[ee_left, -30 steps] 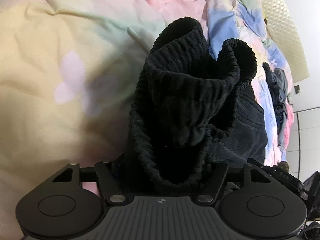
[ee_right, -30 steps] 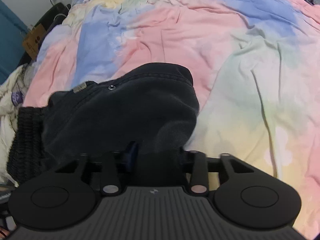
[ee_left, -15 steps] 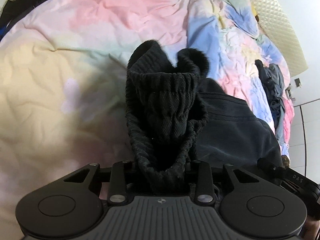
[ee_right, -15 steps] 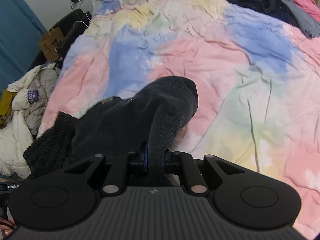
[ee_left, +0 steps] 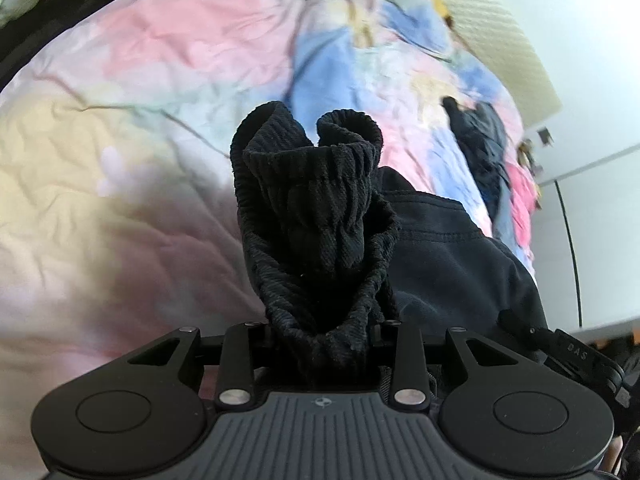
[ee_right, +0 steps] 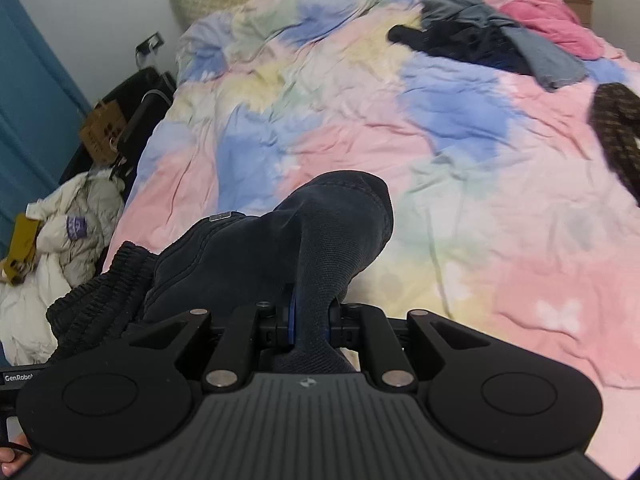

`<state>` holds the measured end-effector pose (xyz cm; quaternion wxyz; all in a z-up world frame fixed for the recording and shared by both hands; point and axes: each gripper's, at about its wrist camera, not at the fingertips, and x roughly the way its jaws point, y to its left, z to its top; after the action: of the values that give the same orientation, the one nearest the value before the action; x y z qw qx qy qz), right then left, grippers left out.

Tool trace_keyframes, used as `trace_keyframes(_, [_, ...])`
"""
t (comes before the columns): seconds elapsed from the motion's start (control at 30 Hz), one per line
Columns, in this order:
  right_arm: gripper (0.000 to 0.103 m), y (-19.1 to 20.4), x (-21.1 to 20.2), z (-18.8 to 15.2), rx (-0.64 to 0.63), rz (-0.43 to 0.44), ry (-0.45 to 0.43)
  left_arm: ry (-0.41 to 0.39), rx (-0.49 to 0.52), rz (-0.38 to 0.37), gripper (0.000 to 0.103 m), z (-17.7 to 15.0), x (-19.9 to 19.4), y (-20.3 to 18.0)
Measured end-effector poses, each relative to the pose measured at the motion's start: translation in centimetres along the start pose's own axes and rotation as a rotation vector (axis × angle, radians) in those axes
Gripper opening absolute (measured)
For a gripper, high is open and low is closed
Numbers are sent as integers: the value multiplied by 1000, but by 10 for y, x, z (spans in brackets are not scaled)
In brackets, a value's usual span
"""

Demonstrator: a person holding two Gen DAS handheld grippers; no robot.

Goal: Fold clothes

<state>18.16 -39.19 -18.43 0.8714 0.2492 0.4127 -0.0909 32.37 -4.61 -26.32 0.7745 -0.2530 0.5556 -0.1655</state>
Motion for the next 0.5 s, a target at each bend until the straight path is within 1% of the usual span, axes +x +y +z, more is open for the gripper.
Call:
trace_keyframes(0.17, [12, -32, -31, -9, 40, -8, -43, 10, 71, -24, 35, -29, -2, -53])
trace_keyframes(0.27, [12, -58, -46, -11, 62, -6, -70, 16, 112, -29, 35, -54, 10, -90])
trace_keyframes(0.4, [12, -96, -64, -10, 67, 8, -85, -2, 123, -42, 35, -83, 17, -128])
trace_keyframes(0.5, [12, -129, -78, -5, 59, 25, -104, -11, 127, -58, 35, -114, 24, -163])
